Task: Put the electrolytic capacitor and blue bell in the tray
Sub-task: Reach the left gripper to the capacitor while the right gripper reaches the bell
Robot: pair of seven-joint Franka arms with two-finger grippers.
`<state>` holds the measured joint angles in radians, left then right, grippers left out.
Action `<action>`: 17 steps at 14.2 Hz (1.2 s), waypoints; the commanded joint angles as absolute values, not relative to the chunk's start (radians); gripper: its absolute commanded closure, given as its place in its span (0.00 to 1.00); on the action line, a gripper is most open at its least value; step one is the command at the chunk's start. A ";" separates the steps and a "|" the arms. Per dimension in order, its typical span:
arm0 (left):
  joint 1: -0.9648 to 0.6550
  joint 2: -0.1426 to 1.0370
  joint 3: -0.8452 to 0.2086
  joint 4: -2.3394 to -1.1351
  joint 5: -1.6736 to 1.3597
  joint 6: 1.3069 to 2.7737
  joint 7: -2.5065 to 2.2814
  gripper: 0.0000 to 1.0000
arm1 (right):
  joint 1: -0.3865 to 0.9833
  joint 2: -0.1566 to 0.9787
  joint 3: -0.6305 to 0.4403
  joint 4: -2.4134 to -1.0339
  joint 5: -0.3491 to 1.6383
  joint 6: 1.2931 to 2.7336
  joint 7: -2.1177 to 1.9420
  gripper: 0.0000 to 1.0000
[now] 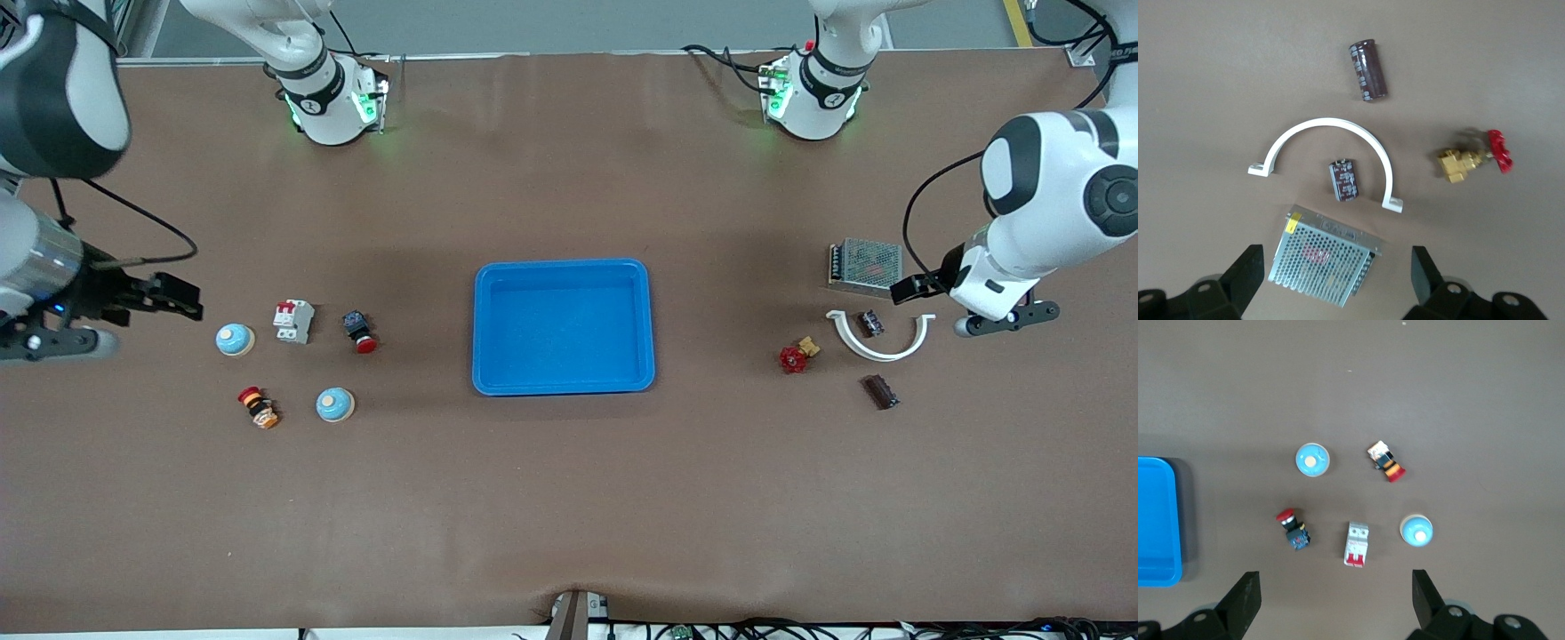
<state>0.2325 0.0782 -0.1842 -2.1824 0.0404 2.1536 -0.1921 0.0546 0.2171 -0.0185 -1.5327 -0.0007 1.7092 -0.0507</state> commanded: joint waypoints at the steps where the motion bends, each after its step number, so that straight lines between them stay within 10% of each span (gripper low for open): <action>1: 0.264 0.133 -0.189 -2.227 0.052 2.261 -0.227 0.17 | 0.095 0.271 -0.020 -1.535 0.014 1.765 -0.043 0.00; 17: 0.282 0.396 -0.189 -2.240 0.086 2.505 -0.255 0.45 | 0.146 0.379 -0.020 -1.864 0.048 2.256 -0.040 0.00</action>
<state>0.2789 0.3822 -0.1842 -2.2333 0.0556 2.4725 -0.2379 0.1381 0.3507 -0.0160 -1.8668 0.0276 2.2090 -0.0478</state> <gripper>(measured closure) 0.419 0.000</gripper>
